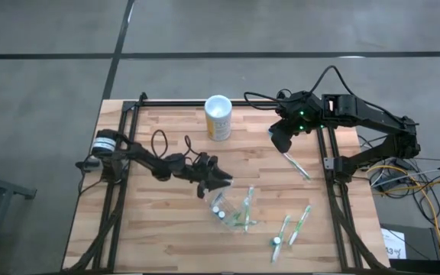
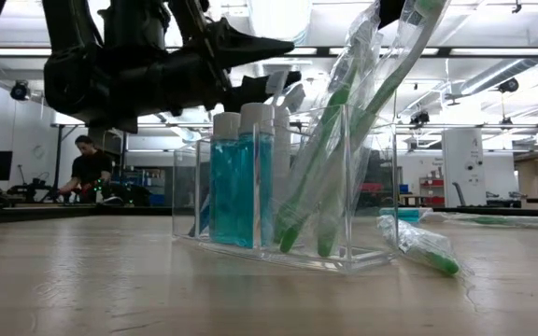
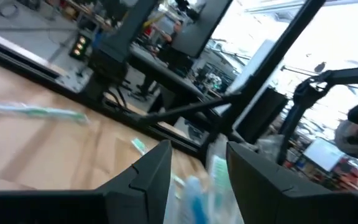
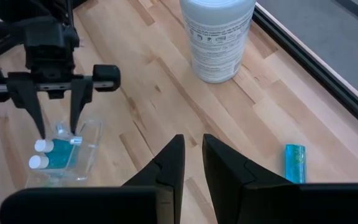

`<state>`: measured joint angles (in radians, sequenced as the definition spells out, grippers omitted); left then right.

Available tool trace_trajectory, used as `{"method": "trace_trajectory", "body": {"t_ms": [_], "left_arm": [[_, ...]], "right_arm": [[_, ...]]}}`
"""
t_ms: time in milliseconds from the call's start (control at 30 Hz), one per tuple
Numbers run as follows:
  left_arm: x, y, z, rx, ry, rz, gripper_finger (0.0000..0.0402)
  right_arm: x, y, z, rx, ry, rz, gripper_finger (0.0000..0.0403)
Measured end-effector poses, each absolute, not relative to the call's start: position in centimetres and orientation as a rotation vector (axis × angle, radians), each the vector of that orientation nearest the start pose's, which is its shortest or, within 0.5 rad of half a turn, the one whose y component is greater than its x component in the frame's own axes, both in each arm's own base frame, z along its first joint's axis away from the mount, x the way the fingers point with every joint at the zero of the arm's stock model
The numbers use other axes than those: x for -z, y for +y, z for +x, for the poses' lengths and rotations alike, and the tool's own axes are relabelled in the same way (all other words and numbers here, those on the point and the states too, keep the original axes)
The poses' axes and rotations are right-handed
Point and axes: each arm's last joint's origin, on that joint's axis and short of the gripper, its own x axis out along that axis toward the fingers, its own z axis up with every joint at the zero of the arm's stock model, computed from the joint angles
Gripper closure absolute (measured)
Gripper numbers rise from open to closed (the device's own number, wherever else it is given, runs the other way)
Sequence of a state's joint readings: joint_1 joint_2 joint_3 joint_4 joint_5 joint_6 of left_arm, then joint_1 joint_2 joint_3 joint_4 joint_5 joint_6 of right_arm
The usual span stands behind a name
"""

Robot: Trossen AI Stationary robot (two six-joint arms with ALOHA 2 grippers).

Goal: Pick & Place toothbrushing station
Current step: Put the blue toothbrush into the left section of the transparent organizer, then adjust the transparent organizer on the table

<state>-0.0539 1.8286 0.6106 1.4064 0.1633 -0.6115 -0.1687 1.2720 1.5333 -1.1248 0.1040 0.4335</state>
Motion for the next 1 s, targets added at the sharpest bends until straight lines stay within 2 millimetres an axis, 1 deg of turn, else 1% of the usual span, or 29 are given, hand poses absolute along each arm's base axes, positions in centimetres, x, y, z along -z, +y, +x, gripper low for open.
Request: {"method": "trace_trajectory", "body": {"t_ms": [200,400,467,567,633,700,800,900,1000], "left_arm": [[-17.8,-1.0,32.0,0.26,-0.23,-0.568,0.0243],[-19.6,0.7,32.0,0.202,-0.342,-0.548,0.0243],[-20.2,1.1,32.0,0.195,-0.348,-0.486,0.0243],[-21.0,1.4,31.9,0.177,-0.325,-0.34,0.0243],[-21.7,1.4,31.8,0.154,-0.287,-0.255,0.0243],[-22.4,1.6,31.8,0.132,-0.21,-0.216,0.0243],[-23.4,2.1,31.5,0.093,-0.018,-0.24,0.0243],[-24.8,2.6,30.9,0.043,0.168,-0.253,0.0243],[-27.0,2.9,30.0,0.024,0.232,-0.212,0.0243]], "right_arm": [[-40.4,-4.1,22.2,0.426,0.804,0.402,0.0351],[-40.4,-4.1,22.2,0.423,0.808,0.389,0.0351],[-40.2,-4.1,22.2,0.425,0.813,0.389,0.0351],[-39.5,-4.1,22.1,0.432,0.855,0.389,0.0351],[-38.6,-4.1,22.1,0.441,0.901,0.392,0.0351],[-37.2,-4.1,22.2,0.464,0.948,0.416,0.0351],[-35.0,-4.1,22.2,0.511,1.009,0.472,0.0351],[-32.8,-4.1,22.1,0.547,1.078,0.495,0.0351],[-31.0,-4.1,21.9,0.588,1.111,0.531,0.0351]]}}
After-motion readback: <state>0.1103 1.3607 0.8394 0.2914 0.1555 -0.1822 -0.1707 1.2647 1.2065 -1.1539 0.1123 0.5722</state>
